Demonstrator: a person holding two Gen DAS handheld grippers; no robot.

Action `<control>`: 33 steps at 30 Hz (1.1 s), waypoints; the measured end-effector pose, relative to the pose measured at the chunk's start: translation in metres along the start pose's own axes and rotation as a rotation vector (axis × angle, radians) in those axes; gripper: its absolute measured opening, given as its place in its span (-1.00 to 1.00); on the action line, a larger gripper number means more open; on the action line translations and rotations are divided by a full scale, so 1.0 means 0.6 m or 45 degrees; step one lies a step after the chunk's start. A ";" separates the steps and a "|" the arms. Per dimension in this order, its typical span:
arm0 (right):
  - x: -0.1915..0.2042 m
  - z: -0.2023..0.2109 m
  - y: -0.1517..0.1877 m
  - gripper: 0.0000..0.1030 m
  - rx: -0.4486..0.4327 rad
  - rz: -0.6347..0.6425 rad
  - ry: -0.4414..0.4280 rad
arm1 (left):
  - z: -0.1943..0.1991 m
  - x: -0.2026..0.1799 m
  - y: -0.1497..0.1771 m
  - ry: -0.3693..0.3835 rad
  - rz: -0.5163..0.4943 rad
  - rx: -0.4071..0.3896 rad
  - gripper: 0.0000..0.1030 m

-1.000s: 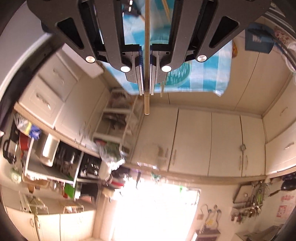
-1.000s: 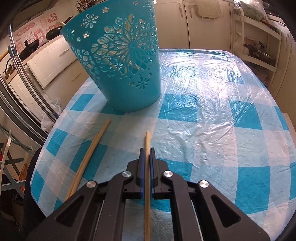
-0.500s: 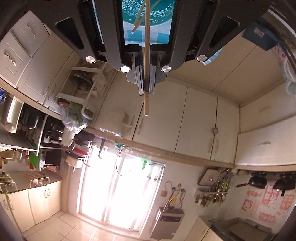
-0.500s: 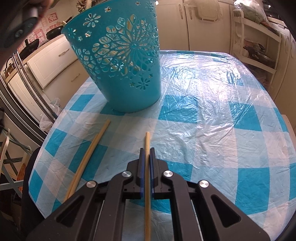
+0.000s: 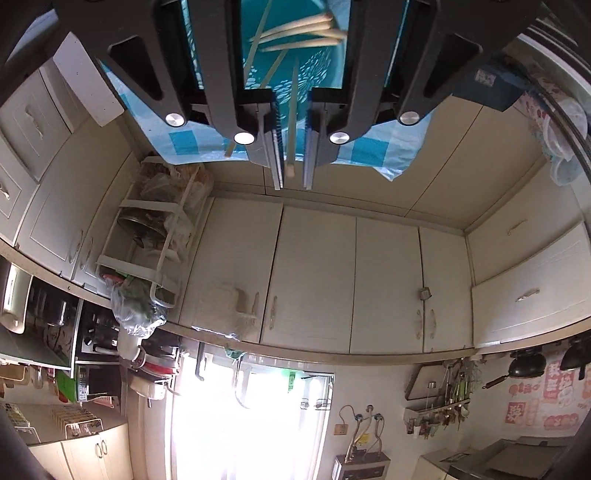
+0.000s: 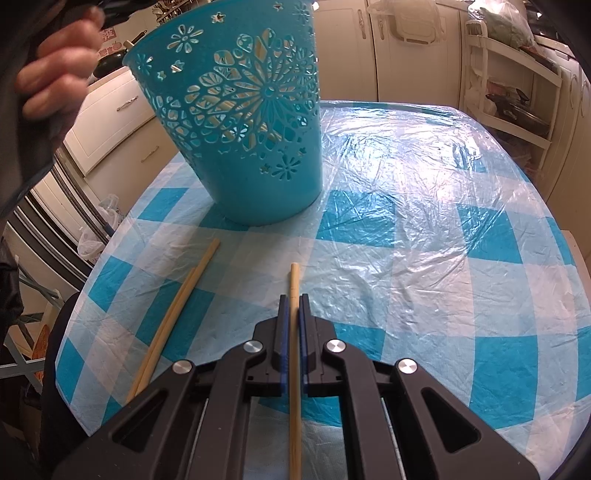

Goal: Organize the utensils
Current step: 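Lift the chopstick with the left gripper over the teal holder and release it, then lift the held chopstick with the right gripper over the teal holder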

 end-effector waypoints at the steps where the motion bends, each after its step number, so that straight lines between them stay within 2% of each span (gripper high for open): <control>1: -0.001 0.000 0.000 -0.90 -0.001 -0.007 -0.006 | 0.011 0.011 0.004 -0.022 0.000 -0.004 -0.29; 2: -0.004 0.001 0.000 -0.90 -0.002 -0.021 -0.021 | 0.024 0.023 0.008 -0.046 0.004 -0.018 -0.10; 3: -0.008 0.002 0.000 -0.90 -0.005 -0.036 -0.036 | 0.041 0.036 0.012 -0.076 0.011 -0.043 0.18; 4: -0.012 0.003 0.000 -0.90 -0.007 -0.054 -0.054 | 0.063 0.054 0.018 -0.118 0.017 -0.075 0.35; 7: -0.018 0.004 0.000 -0.90 -0.009 -0.081 -0.078 | 0.109 0.109 0.047 -0.200 0.036 -0.102 0.66; 9: -0.010 0.003 -0.001 -0.90 -0.005 -0.047 -0.047 | 0.123 0.141 0.081 -0.256 0.026 -0.064 0.74; 12: 0.007 -0.001 -0.001 -0.90 0.007 0.032 0.017 | 0.106 0.177 0.152 -0.319 -0.020 0.096 0.78; 14: 0.014 -0.002 0.001 -0.90 0.012 0.070 0.059 | 0.070 0.186 0.208 -0.295 -0.070 0.292 0.78; 17: 0.019 0.000 0.005 -0.92 0.008 0.073 0.147 | 0.030 0.172 0.267 -0.256 -0.158 0.472 0.78; 22: 0.002 0.012 0.009 -0.92 -0.007 -0.053 0.204 | 0.004 0.144 0.311 -0.219 -0.270 0.565 0.79; 24: -0.001 0.012 0.007 -0.81 0.007 -0.051 0.178 | -0.001 0.135 0.306 -0.207 -0.284 0.564 0.82; 26: 0.003 0.010 0.005 -0.62 0.026 -0.009 0.172 | -0.004 0.136 0.308 -0.204 -0.278 0.577 0.85; 28: 0.015 0.004 0.004 -0.57 0.039 0.049 0.194 | -0.010 0.137 0.311 -0.199 -0.271 0.600 0.85; 31: 0.015 0.001 0.003 -0.62 0.041 0.087 0.206 | -0.014 0.137 0.312 -0.197 -0.260 0.612 0.85; 33: 0.005 0.003 0.002 -0.83 0.030 0.060 0.218 | -0.014 0.138 0.312 -0.193 -0.257 0.615 0.85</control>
Point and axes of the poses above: each gripper's, at about its wrist camera, not at the fingertips, and z roughly against the way its jaws point, x to its left, y to its underside, the point moved 1 cm from there along -z, roughly the way its jaws point, and after that the axes turned 8 degrees about -y, right-handed, at the moved point
